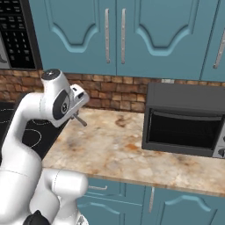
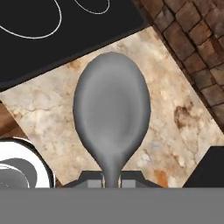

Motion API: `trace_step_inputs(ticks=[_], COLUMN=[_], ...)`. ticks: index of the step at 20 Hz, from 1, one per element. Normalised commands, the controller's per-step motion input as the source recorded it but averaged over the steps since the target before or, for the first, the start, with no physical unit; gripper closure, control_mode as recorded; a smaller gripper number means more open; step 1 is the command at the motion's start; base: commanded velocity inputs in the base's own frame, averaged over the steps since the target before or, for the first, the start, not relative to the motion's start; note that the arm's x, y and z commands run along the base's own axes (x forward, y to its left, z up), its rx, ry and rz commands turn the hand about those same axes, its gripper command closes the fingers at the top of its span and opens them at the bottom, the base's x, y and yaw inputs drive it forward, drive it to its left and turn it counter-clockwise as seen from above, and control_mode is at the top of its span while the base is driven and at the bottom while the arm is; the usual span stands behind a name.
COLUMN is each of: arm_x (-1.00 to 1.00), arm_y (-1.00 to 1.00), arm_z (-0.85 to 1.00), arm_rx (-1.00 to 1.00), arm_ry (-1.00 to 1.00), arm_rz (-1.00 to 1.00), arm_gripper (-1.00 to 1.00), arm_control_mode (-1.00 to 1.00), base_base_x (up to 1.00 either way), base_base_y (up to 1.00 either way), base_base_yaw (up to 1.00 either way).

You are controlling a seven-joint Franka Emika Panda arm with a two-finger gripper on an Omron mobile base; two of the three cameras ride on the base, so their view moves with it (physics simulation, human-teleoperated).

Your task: Organize the utensils by type. Pick up the wooden spoons from the counter and place them in the open cabinet. Then pick up the metallic utensils from the counter and place them in the open drawer.

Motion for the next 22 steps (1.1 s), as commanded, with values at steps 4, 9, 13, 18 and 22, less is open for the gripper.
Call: trace_step_inputs(ticks=[4,9,13,18,22], arm_x=[-0.43,-0.33,-0.43,-0.57,-0.47], arm_y=[-0.01,-0.02,0.00,0.00,0.00], arm_z=[0.35,0.56,0.46,0.33,0.19], arm_rx=[-0.13,-0.09,-0.06,0.00,0.00], arm_ry=[0.00,0.00,0.00,0.00,0.00], arm_rz=[0.15,0.10,0.03,0.00,0.00], arm_gripper=[1.00,1.00,1.00,1.00,1.00], arm_control_mode=[-1.00,-1.00,-1.00,-1.00,-1.00], base_base_x=[0.00,0.00,0.00,0.00,0.00], base_base_y=[0.00,0.00,0.00,0.00,0.00], base_base_yaw=[0.00,0.00,0.00,0.00,0.00])
